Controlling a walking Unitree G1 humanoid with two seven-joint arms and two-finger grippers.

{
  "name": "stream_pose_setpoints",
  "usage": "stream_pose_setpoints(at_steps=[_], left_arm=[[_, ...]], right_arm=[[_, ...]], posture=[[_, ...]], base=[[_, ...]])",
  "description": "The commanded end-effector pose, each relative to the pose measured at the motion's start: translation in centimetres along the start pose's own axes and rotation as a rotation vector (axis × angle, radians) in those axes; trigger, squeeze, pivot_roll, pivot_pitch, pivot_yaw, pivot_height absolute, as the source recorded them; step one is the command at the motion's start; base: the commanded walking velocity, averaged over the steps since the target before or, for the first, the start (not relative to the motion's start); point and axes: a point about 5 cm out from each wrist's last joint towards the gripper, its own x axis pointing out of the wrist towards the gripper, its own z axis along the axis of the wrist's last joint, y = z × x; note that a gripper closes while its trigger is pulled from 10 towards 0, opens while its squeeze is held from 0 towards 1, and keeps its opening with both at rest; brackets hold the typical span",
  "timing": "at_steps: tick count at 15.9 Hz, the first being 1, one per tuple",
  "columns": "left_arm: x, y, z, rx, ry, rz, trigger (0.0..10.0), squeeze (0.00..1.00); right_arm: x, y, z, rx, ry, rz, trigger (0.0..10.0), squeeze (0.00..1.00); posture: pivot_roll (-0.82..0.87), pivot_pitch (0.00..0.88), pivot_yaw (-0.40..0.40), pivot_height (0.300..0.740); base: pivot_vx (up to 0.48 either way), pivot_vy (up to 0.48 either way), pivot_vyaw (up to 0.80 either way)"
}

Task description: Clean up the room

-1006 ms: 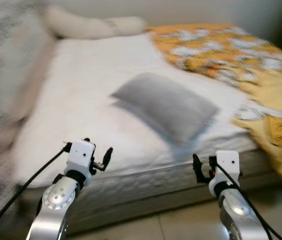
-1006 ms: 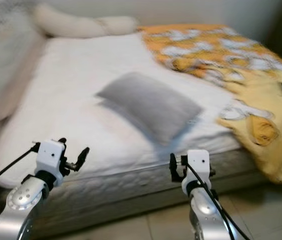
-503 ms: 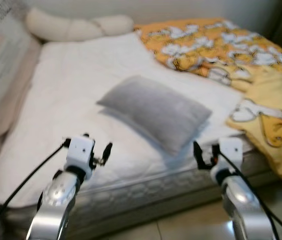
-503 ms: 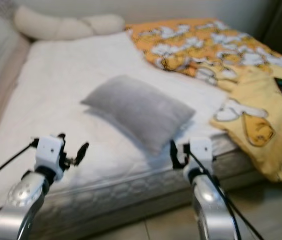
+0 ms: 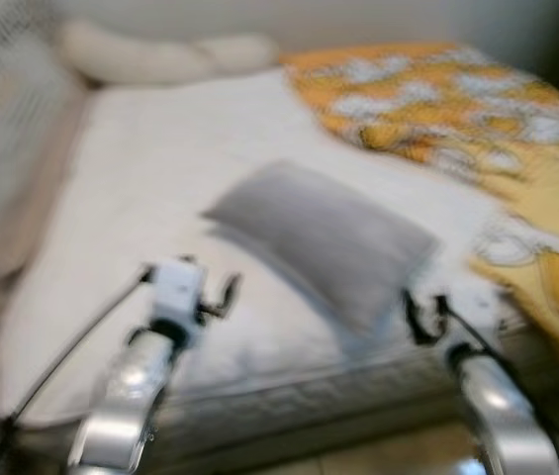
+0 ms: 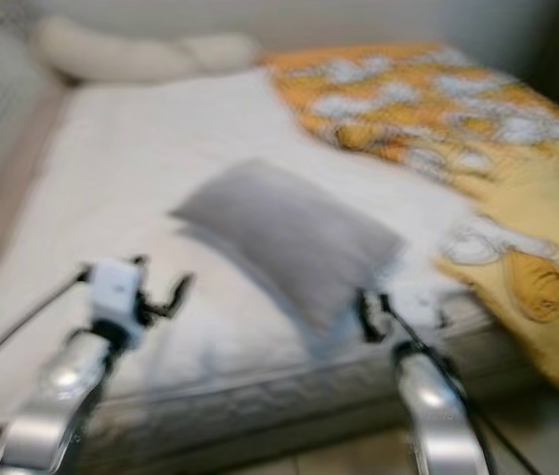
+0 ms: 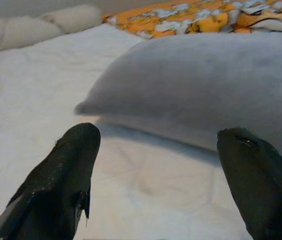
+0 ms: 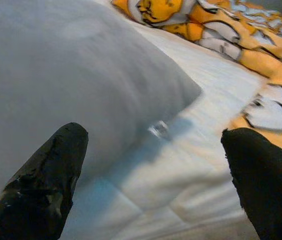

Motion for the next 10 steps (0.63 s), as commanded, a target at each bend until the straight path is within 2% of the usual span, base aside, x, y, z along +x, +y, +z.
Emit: stream_pose_setpoints(at_steps=[1,2,5,6,9,10], left_arm=[[-0.4,1.3,-0.3,0.016,0.018,0.042,10.0,0.00],[-0.5,1.3,-0.3,0.017,0.019,0.041,10.0,0.00],[-0.5,1.2,-0.4,0.023,0.023,0.035,10.0,0.00],[-0.5,1.1,-0.4,0.022,0.021,0.035,10.0,0.00],[-0.5,0.9,-0.4,0.025,0.022,0.027,10.0,0.00],[-0.5,0.9,-0.4,0.027,0.023,0.028,10.0,0.00]], right_arm=[[0.4,1.6,1.2,0.025,-0.058,0.078,10.0,0.00],[0.4,1.8,1.3,0.034,-0.066,0.104,10.0,0.00],[0.1,1.7,1.1,0.049,-0.082,0.107,10.0,0.00],[0.1,1.4,0.8,0.043,-0.074,0.089,10.0,0.00],[0.2,-0.2,0.2,0.017,-0.050,-0.040,10.0,0.00],[0.4,-1.6,0.1,0.012,-0.036,-0.129,10.0,0.00]], posture=[[0.00,0.000,0.017,0.740],[0.00,0.000,0.018,0.740],[0.00,0.000,0.020,0.740],[0.00,0.000,0.020,0.740],[0.01,0.000,0.015,0.740],[0.01,0.000,0.018,0.740]], base=[[0.307,0.000,0.80],[0.307,0.000,0.80],[0.293,0.000,0.00],[0.000,0.000,0.00],[0.000,0.000,0.00],[0.000,0.000,0.00]])
